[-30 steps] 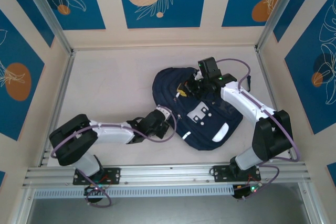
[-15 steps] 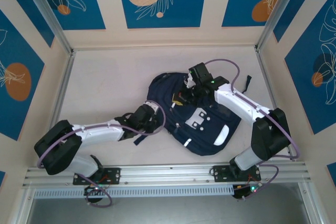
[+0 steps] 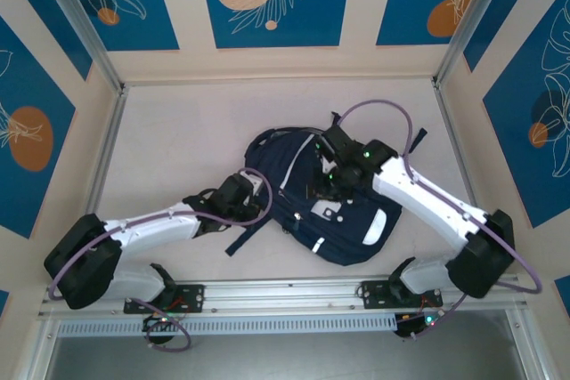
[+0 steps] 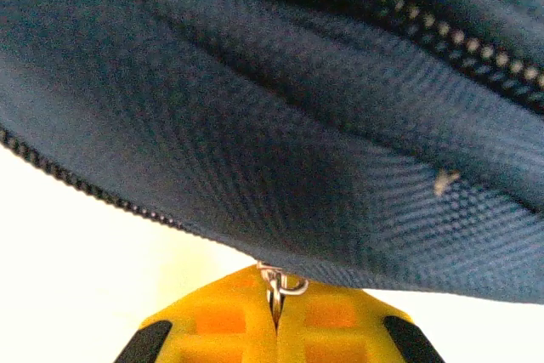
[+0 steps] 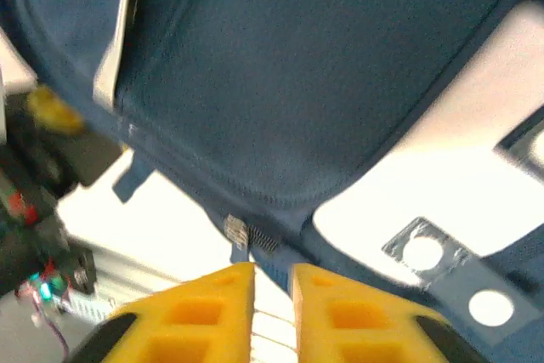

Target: Pack books, pencil case, and school supplies into a backpack

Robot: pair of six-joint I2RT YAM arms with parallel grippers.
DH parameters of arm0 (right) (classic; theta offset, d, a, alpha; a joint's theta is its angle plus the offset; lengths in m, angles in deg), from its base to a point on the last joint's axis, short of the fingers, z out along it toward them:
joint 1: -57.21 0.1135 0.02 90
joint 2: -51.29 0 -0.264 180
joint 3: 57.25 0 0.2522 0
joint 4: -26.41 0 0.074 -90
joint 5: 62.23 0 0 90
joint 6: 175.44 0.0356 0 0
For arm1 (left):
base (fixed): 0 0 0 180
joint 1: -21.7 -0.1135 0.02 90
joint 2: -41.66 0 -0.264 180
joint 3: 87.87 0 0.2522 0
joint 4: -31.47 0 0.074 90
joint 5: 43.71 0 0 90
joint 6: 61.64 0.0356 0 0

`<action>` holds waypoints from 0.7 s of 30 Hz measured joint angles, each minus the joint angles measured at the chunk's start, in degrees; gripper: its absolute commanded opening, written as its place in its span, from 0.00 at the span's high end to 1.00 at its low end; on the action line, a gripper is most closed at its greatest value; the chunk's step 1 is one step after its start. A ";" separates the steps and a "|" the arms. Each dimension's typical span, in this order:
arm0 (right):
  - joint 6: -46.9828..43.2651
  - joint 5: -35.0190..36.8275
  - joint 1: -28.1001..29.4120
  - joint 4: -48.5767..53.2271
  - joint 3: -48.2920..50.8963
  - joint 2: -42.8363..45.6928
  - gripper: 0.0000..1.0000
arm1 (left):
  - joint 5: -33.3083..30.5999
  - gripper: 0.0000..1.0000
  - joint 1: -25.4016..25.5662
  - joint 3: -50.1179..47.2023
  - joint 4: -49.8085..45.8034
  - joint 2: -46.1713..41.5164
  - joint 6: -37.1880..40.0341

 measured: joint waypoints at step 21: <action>6.47 4.39 -10.64 1.86 9.64 -9.66 1.00 | 8.48 1.00 0.07 -4.46 -4.92 -9.81 -1.79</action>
